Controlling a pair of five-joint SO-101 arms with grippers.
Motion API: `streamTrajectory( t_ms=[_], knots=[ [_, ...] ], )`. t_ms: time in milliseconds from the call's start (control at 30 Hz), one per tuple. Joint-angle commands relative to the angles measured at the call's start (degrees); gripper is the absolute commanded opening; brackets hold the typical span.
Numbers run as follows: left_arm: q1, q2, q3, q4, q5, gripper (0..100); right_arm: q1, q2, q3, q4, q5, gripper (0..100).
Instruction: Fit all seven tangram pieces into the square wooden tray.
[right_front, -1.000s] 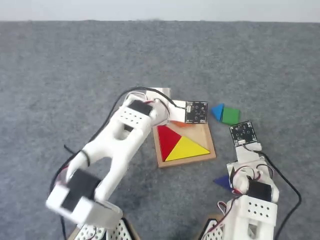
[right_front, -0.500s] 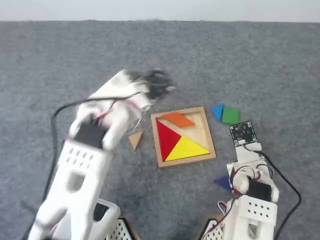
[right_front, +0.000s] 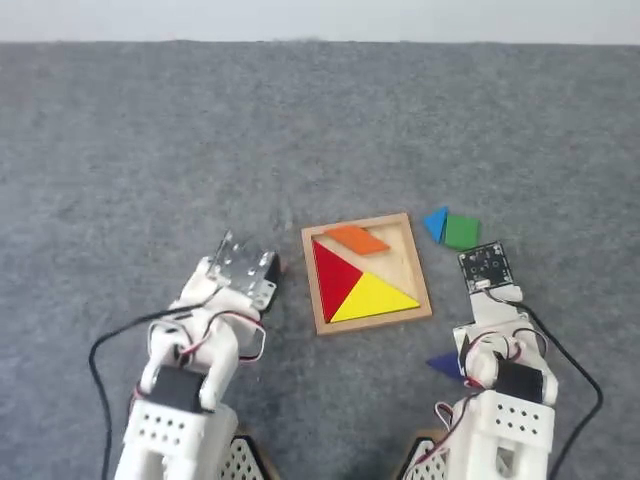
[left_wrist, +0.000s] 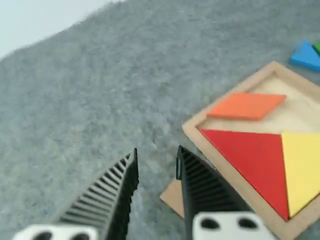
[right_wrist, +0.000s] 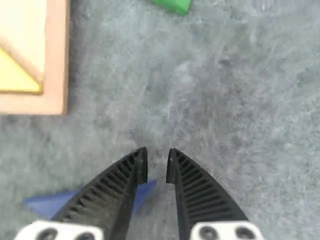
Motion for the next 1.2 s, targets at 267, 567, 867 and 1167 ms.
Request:
streamTrajectory(
  t_ms=[267,567,867,1167],
  knots=[
    [-1.6,-15.6,5.8,12.1,8.0,12,-0.4,12.7,-27.7,12.5,2.7,7.3],
    [-1.5,-17.7,5.8,28.2,8.1,11,-2.4,42.4,-43.3,3.2,2.4,7.3],
    [-1.5,-17.7,5.8,28.2,8.1,11,-15.0,62.3,-48.6,-5.2,-4.5,7.4],
    [-1.5,-17.7,5.8,28.2,8.1,11,-10.3,66.5,-50.2,-8.0,-5.4,7.4]
  ],
)
